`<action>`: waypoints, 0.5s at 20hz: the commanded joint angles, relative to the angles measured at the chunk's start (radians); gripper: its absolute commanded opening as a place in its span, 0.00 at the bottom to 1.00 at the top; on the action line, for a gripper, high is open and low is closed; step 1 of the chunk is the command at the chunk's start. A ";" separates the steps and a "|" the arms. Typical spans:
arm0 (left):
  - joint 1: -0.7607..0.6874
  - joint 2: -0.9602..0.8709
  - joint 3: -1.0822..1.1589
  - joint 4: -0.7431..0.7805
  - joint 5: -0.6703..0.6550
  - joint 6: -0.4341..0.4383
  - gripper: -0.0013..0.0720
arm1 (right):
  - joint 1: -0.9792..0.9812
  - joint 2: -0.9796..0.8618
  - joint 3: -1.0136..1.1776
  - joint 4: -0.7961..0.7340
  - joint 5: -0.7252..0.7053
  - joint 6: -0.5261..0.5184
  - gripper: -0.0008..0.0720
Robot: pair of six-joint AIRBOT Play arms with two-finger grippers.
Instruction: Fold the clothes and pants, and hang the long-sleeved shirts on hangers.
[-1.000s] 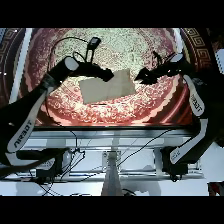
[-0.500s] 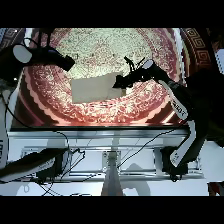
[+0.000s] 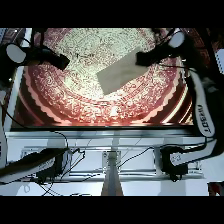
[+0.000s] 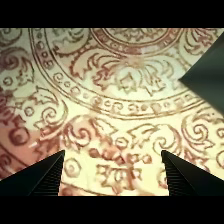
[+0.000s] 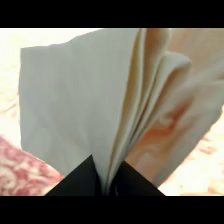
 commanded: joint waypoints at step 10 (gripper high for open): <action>0.002 0.001 0.000 0.001 0.000 0.000 0.98 | -0.848 0.488 0.065 -0.436 0.329 0.218 0.03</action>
